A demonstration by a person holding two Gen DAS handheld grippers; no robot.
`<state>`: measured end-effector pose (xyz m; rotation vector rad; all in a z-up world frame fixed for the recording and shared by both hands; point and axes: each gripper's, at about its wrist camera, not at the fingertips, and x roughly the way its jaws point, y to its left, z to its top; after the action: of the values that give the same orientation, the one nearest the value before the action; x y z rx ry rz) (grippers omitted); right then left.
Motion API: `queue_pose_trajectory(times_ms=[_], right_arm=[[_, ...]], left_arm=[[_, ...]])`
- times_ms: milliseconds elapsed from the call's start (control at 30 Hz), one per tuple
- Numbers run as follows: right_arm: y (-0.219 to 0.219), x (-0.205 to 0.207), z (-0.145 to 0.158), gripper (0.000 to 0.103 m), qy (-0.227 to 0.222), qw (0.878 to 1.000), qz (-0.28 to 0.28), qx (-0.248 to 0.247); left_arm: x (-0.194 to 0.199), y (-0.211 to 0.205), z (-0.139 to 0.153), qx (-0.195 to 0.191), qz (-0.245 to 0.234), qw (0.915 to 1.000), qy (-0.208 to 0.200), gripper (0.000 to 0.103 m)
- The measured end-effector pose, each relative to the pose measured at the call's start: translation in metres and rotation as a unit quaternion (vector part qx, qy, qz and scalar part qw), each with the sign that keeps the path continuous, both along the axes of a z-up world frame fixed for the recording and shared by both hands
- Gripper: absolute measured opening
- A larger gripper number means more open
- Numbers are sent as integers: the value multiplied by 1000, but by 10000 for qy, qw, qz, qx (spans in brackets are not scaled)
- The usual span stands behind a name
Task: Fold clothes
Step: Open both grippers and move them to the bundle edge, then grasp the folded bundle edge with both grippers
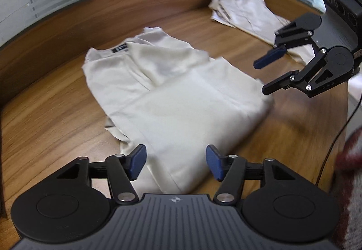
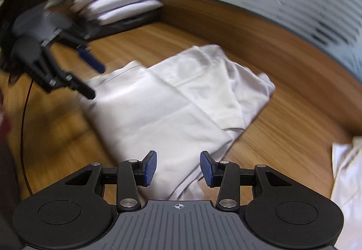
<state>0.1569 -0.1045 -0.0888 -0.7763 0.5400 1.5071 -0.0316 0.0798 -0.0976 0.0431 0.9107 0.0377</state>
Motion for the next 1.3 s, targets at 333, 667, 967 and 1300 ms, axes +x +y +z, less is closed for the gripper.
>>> queue_pose_trajectory(times_ms=[333,667,967,1300], right_arm=[[-3,-52,-30,44,-1289,9841,1203,-225],[-5,-52,-44,26,-1688,9765,1305,-299],[4,-48,-46,25,-1679,9787,1148,-274],[16,-43,-51,26,-1721,9804,917,-282]], left_arm=[[-2,-27,-16,517,-482,9975,8,78],[-8,-21,-40,1048,-488,9932,144,35],[-5,-23,-42,1229,-387,9917,6,35],[-3,-24,-42,1326,-249,9908,-61,38]])
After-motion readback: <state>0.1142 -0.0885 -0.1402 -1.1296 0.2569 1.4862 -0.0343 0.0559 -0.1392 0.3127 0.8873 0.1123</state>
